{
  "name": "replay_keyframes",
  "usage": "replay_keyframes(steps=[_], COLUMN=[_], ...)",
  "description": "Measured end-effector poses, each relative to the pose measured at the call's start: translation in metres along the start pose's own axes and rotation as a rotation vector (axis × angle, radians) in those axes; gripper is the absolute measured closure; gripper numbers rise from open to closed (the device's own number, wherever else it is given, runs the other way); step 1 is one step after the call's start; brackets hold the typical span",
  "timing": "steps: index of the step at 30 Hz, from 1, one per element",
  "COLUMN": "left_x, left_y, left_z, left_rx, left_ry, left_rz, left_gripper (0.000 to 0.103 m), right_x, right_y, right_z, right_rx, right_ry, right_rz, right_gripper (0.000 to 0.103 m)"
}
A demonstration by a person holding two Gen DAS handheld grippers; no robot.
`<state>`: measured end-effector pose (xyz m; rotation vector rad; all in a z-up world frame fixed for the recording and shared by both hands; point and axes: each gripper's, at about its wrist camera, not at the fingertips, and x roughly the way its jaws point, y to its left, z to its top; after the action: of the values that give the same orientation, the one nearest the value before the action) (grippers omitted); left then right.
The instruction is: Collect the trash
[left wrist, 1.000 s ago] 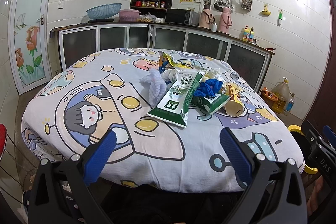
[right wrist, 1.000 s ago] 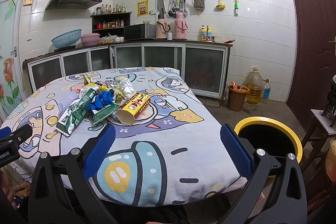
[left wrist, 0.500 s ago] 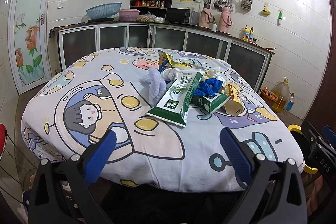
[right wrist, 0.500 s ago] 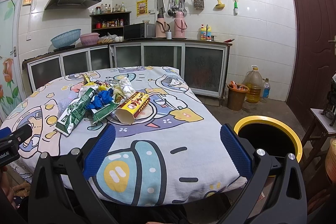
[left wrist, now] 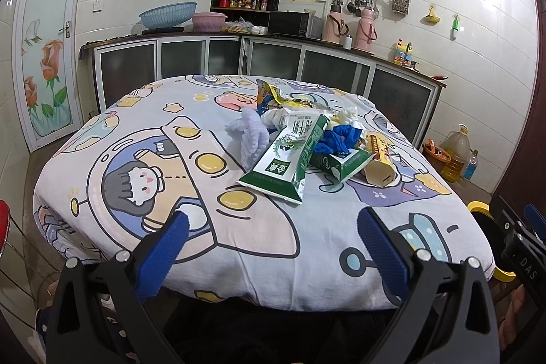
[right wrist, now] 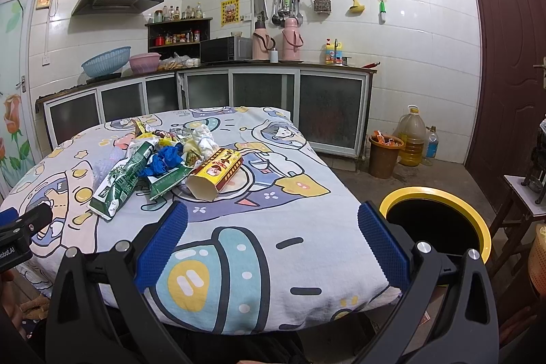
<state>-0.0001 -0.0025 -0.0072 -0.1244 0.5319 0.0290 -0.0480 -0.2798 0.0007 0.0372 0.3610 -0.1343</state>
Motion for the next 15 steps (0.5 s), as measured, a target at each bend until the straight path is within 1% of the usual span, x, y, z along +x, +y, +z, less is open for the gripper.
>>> replay_keyframes(steps=[15], left_x=[0.0005], left_y=[0.0005], left_z=[0.0007], left_rx=[0.000], left_ry=[0.001], left_rz=[0.001], left_gripper=[0.008], right_x=[0.0013], right_y=[-0.0025], right_z=[-0.0011], right_rx=[0.000], right_ry=[0.001], right_rz=[0.000], right_gripper=[0.007])
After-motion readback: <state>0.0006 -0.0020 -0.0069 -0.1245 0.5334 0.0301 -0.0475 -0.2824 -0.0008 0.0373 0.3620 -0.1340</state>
